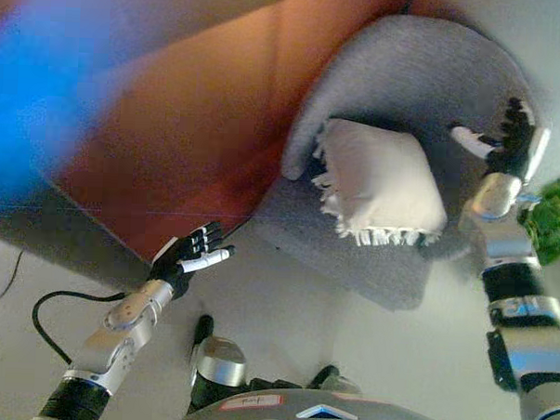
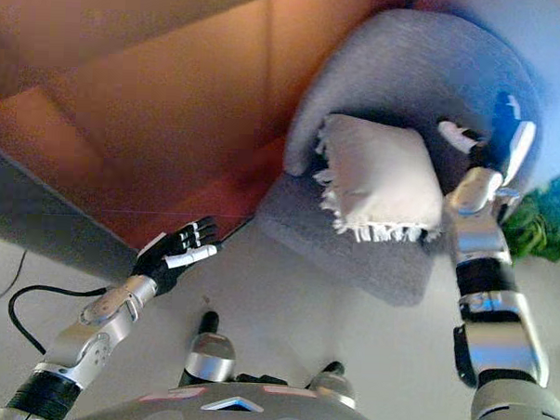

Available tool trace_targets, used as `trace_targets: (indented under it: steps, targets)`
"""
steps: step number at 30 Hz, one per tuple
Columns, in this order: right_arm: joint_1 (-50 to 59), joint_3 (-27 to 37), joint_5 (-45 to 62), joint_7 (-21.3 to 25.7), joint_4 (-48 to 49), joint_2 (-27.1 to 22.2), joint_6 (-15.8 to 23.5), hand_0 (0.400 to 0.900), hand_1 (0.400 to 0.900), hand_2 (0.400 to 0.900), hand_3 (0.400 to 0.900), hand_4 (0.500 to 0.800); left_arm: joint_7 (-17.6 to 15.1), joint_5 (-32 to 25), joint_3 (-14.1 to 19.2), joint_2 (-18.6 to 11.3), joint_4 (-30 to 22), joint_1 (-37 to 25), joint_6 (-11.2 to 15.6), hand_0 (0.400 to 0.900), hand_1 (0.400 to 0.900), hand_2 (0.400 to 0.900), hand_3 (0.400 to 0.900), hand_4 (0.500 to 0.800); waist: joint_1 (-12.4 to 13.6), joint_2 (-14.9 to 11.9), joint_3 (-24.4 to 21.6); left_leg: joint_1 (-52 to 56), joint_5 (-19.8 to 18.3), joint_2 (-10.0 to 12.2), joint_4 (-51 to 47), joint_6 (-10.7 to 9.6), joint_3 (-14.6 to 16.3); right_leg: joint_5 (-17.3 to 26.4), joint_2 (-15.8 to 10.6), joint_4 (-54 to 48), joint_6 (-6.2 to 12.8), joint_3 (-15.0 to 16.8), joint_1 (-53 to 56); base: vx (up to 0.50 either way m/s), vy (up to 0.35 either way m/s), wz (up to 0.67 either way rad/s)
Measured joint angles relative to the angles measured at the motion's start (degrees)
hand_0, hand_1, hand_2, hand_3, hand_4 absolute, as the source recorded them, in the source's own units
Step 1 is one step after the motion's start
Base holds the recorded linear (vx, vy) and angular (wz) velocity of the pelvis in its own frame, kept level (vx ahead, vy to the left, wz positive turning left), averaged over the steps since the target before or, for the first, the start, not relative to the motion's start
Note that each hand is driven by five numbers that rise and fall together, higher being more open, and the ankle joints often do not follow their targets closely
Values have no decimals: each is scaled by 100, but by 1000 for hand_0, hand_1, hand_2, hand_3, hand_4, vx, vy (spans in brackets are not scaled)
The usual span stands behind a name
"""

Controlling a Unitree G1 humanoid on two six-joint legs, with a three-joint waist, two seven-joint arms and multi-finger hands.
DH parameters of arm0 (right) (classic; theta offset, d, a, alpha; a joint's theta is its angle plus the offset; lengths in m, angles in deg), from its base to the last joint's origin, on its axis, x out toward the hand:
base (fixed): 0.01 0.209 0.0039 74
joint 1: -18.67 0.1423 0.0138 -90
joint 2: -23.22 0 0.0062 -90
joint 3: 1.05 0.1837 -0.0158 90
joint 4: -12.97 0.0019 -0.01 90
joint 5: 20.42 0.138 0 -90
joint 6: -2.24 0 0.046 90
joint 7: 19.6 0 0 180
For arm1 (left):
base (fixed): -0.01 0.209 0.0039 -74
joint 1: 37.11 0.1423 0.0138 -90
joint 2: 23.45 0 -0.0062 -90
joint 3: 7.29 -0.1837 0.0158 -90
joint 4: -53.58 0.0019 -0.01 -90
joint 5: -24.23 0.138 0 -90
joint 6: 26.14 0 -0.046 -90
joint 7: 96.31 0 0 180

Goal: Pick up the pillow and put it on the sofa.

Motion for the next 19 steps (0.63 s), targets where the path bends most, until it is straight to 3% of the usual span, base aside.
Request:
trace_targets:
  steps: [3, 6, 11, 16, 19]
  targets:
    - [-1062, 58, 40, -356, 574, 463, 259, 900, 900, 900, 900, 800, -140, 28, 0, 307, 70, -108, 174, 900, 900, 900, 900, 800, -322, 65, -175, 34, -31, -12, -1, 28, 226, 2, -24, 55, -1, 226, -169, -166, 42, -38]
    - [-2016, 70, 237, -987, 737, 762, 271, 900, 900, 900, 900, 800, -202, 124, -1, 595, 239, -132, 315, 900, 900, 900, 900, 800, -716, 165, -339, 137, -98, -22, -2, 32, 488, 1, -36, 106, -1, 502, -310, -136, 36, -37]
    - [-3262, 90, 403, -1793, 745, 906, -65, 900, 900, 900, 900, 800, -286, 127, 4, 822, 559, -80, 380, 900, 900, 900, 900, 800, -1332, 261, -569, 240, -203, -29, -9, 51, 900, 8, -34, 118, -1, 870, -520, -100, 49, -22]
    - [-3871, -76, 485, -2372, 750, 928, -609, 900, 900, 900, 900, 800, -292, 132, 7, 944, 561, -1, 386, 900, 900, 900, 900, 800, -1571, 243, -645, 308, -234, -106, -27, 84, 1060, 50, -98, 117, 27, 1029, -598, -82, 66, -13]
    - [-3935, -165, 486, -2533, 801, 1040, -815, 900, 900, 900, 900, 800, -300, 227, 7, 961, 642, 35, 385, 900, 900, 900, 900, 800, -1575, 248, -859, 250, -238, -146, -69, 89, 1119, 86, -111, 100, 38, 1103, -708, -55, 59, -6]
